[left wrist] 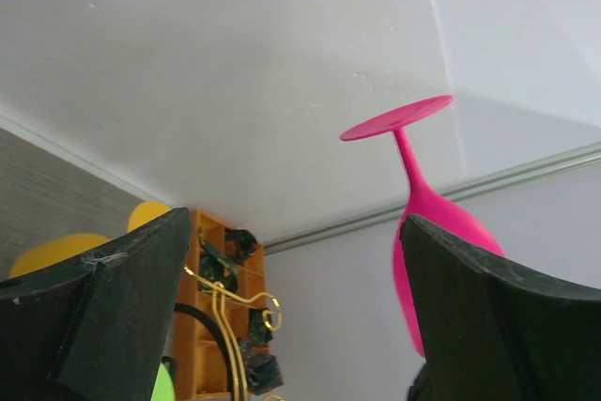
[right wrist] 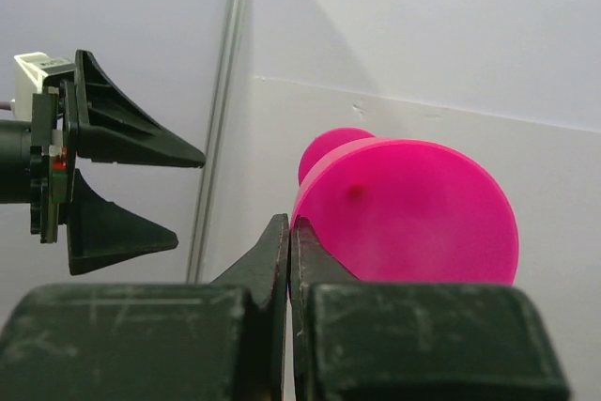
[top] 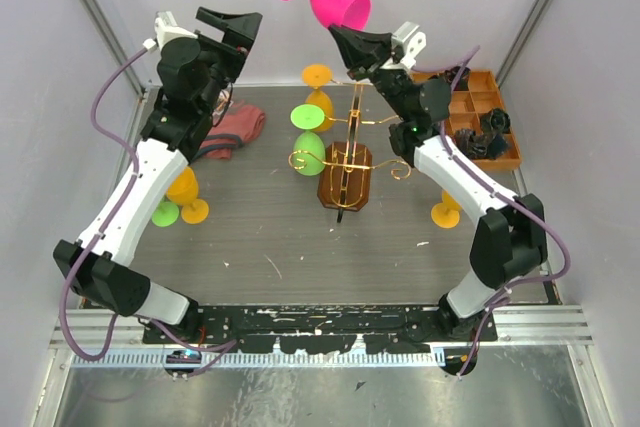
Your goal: Place the wine glass upside down on the wine glass rack
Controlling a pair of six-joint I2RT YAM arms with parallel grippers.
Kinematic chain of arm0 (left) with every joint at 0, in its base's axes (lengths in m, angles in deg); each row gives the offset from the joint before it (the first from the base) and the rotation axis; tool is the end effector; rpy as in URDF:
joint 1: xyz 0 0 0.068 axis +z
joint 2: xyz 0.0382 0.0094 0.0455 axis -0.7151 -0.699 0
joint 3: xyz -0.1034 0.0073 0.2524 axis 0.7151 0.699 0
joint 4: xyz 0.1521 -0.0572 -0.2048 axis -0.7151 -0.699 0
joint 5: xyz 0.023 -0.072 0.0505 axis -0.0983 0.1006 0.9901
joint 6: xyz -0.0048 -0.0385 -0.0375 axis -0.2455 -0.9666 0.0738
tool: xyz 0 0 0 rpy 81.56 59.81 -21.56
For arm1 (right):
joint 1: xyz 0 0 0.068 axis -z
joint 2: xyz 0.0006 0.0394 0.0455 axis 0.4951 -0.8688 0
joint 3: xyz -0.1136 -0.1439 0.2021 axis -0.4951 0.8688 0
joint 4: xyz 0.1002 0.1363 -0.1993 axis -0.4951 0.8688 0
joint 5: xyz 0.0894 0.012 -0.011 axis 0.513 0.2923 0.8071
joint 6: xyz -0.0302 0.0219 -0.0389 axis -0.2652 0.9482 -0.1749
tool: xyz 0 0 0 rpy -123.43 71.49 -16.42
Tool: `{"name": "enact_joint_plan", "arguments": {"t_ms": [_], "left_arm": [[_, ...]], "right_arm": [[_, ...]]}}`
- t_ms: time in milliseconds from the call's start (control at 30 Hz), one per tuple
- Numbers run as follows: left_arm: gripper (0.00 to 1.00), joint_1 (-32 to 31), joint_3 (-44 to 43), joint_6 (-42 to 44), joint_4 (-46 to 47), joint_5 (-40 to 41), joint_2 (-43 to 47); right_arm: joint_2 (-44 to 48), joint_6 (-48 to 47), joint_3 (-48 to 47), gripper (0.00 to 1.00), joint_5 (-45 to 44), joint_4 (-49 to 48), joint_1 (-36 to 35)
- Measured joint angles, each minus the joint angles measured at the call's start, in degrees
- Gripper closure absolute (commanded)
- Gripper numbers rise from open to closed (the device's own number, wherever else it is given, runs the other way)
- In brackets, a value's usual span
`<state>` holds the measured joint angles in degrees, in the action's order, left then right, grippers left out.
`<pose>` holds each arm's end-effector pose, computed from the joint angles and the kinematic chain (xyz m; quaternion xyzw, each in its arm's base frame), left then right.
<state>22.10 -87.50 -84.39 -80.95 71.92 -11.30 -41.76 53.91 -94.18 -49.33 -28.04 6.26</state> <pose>0.3112 -0.1266 0.4766 -0.3021 0.6168 -0.4277 0.5876 0.3214 0.1547 0.4528 -0.2506 0.3420 0.2857 0.8594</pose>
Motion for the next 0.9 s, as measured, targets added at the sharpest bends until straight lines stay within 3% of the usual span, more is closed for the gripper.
{"name": "enact_joint_plan", "arguments": {"t_ms": [300, 900], "left_arm": [[0.01, 0.00, 1.40, -6.97, 4.44, -1.16, 1.18], [0.28, -0.02, 1.40, -10.54, 6.82, -4.74, -2.80]], "right_arm": [[-4.87, 0.07, -0.04, 0.99, -0.63, -2.71, -2.80], [-7.37, 0.20, -2.21, 0.99, -1.14, -2.95, -7.67]]}}
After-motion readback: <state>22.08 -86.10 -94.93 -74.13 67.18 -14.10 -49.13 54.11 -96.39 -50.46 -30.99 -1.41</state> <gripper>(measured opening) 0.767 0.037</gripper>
